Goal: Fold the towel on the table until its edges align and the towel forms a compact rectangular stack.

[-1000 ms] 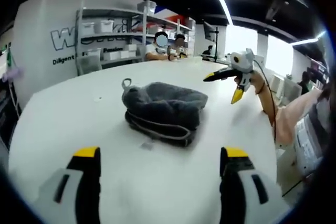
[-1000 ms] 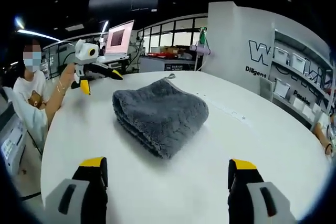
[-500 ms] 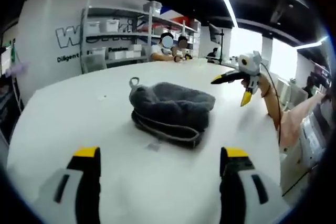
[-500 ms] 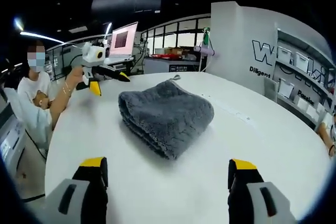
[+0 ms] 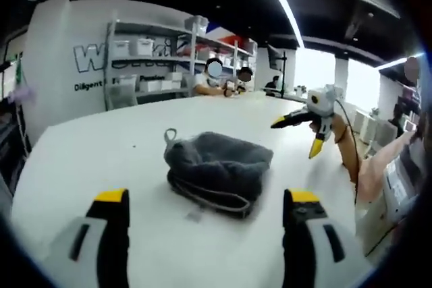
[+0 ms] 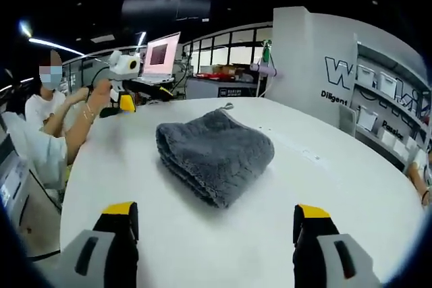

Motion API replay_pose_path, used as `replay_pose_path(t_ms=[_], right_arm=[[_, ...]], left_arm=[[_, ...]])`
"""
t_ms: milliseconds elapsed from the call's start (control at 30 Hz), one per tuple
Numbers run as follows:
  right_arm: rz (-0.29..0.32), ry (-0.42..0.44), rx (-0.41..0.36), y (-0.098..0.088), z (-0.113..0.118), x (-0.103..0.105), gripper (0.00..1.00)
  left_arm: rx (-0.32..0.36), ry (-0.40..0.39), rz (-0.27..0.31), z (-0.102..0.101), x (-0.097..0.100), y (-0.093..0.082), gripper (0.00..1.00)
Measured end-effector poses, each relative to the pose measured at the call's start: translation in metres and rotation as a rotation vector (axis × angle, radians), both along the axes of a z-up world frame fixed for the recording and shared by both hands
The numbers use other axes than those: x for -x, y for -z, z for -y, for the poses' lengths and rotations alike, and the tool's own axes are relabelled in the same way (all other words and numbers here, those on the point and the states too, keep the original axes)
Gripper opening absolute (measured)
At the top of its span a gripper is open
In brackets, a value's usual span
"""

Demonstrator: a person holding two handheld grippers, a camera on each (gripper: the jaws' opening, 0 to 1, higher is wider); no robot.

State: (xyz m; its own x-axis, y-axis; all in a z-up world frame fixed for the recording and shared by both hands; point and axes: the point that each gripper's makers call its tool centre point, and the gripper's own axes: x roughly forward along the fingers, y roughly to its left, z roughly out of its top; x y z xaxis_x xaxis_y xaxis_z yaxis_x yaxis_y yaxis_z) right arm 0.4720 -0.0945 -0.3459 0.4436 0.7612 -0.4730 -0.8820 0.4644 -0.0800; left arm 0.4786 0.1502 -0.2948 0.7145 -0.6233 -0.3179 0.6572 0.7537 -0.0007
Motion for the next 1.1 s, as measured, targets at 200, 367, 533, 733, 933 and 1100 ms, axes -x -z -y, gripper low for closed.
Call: replay_pose_path(t_ms=[200, 367, 533, 733, 933, 1100], right_arm=[[-0.002, -0.001, -0.003, 0.0, -0.001, 0.0, 0.99], [-0.013, 0.001, -0.004, 0.003, 0.0, -0.002, 0.99], [-0.019, 0.003, -0.004, 0.004, 0.0, -0.003, 0.99], [-0.019, -0.005, -0.005, 0.004, -0.002, -0.001, 0.99], [-0.021, -0.009, 0.001, 0.007, -0.004, 0.001, 0.99], [-0.02, -0.02, 0.009, 0.009, -0.006, 0.003, 0.99]], left_arm=[[0.01, 0.068, 0.069, 0.033, -0.022, -0.026, 0.99], [0.071, 0.142, 0.118, 0.058, -0.035, -0.037, 0.99], [0.083, 0.186, 0.122, 0.072, -0.049, -0.033, 0.99], [0.074, 0.211, 0.111, 0.081, -0.064, -0.016, 0.99], [0.081, 0.243, 0.095, 0.094, -0.067, -0.001, 0.96], [0.073, 0.232, 0.092, 0.095, -0.074, 0.009, 0.82]])
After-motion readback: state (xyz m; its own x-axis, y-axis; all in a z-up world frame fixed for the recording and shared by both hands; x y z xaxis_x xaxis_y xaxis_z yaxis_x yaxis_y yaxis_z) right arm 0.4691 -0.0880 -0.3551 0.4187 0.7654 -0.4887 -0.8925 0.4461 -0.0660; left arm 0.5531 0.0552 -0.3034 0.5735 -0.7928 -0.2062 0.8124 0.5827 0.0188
